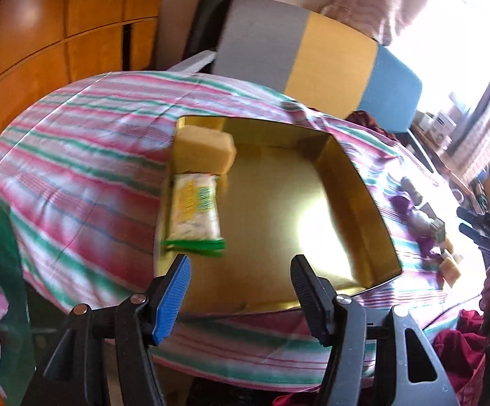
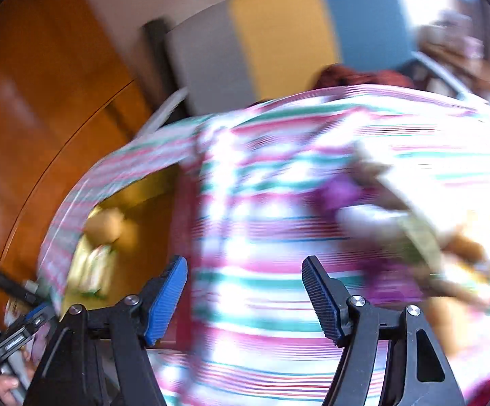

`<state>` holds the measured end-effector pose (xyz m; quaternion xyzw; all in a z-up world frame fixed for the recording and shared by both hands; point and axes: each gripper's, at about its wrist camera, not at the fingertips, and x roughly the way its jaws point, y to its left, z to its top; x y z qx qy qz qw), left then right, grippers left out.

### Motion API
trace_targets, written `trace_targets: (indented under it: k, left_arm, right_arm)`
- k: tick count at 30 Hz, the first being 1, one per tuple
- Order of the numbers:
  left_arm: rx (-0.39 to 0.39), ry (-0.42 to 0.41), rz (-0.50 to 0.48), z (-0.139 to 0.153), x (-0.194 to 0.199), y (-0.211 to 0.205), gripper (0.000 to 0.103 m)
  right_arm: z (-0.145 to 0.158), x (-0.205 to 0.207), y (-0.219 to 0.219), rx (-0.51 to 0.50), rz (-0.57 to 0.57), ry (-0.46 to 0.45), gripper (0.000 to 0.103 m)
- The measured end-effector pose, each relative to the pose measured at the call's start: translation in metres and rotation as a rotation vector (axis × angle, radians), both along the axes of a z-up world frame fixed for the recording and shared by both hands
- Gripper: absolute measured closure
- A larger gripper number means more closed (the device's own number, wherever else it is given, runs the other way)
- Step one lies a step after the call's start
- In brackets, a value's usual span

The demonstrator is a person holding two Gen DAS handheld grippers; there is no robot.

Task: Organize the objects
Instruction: 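Reach the left gripper to the green tea box and grasp it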

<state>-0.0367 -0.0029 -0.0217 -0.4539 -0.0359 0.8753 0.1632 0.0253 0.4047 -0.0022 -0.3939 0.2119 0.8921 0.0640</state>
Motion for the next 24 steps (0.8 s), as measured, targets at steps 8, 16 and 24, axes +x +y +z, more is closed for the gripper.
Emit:
trace_targets:
  k: [8, 16, 24]
  left_arm:
    - [-0.010, 0.019, -0.163, 0.014, -0.003, 0.067, 0.041]
    - [0.000, -0.011, -0.357, 0.017, 0.006, 0.151, 0.041]
    - [0.041, -0.073, -0.524, 0.010, 0.012, 0.235, 0.041]
  right_arm:
    - [0.000, 0.086, 0.133, -0.012, -0.435, 0.077, 0.026]
    - [-0.026, 0.121, 0.171, -0.199, -0.606, 0.130, 0.023]
    - [-0.024, 0.124, 0.173, -0.245, -0.586, 0.152, 0.018]
